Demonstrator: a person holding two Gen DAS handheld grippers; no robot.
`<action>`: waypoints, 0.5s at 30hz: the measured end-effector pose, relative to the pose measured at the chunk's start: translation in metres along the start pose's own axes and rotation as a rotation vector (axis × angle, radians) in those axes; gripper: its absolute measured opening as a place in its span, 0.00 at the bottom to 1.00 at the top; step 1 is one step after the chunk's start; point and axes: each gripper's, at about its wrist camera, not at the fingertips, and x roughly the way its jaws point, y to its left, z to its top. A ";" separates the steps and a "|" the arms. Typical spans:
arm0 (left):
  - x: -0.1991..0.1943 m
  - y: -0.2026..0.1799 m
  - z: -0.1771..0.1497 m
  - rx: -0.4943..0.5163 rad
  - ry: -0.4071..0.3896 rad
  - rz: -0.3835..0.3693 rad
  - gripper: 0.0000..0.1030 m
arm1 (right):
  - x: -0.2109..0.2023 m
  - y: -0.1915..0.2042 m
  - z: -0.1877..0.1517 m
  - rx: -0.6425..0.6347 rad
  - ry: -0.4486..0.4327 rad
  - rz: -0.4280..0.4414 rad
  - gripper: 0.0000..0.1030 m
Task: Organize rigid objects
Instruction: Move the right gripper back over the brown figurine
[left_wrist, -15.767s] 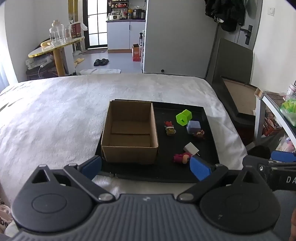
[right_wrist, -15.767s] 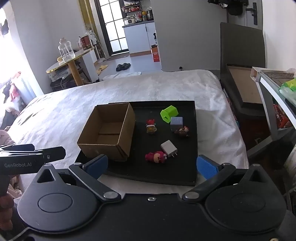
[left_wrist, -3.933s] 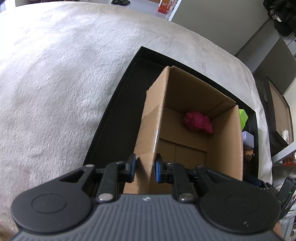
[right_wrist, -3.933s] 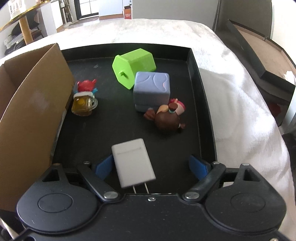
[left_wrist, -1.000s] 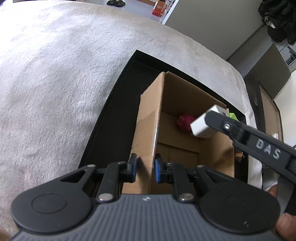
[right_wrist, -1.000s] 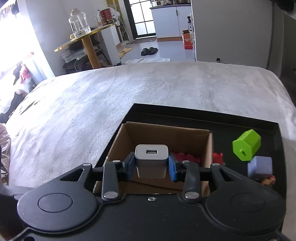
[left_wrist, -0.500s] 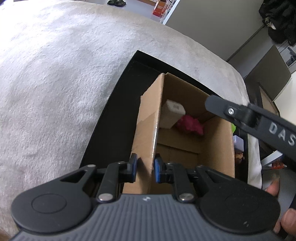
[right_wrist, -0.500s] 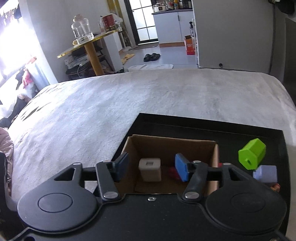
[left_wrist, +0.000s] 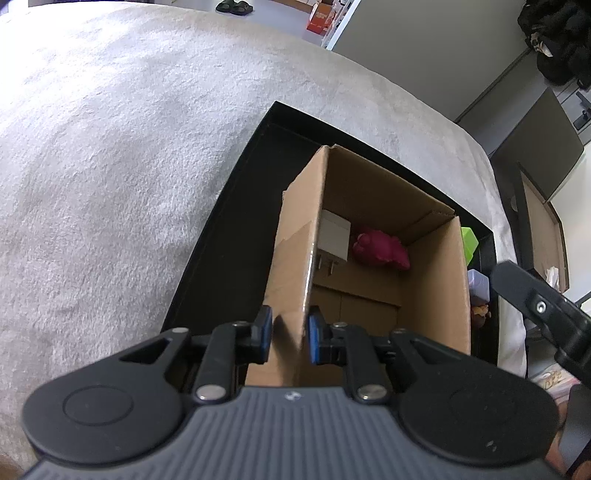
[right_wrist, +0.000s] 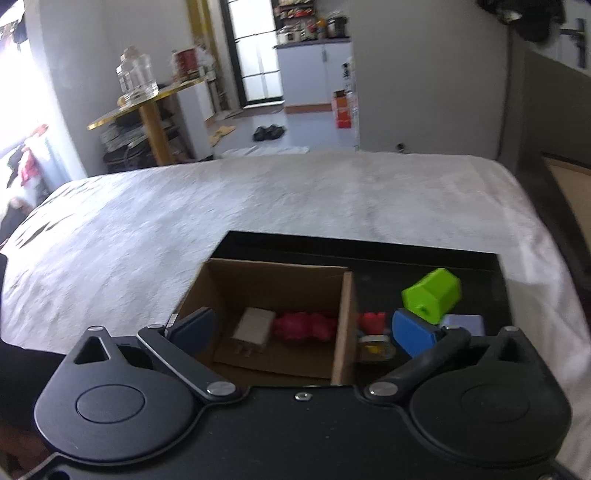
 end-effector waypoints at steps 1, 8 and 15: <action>-0.001 -0.001 0.000 0.003 -0.002 0.002 0.17 | -0.001 -0.004 -0.001 0.006 -0.006 -0.022 1.00; -0.003 -0.007 0.000 0.034 -0.022 0.022 0.17 | -0.012 -0.025 -0.010 0.024 -0.066 -0.138 1.00; 0.000 -0.008 -0.002 0.048 -0.014 0.057 0.18 | -0.021 -0.023 -0.019 -0.087 -0.113 -0.259 1.00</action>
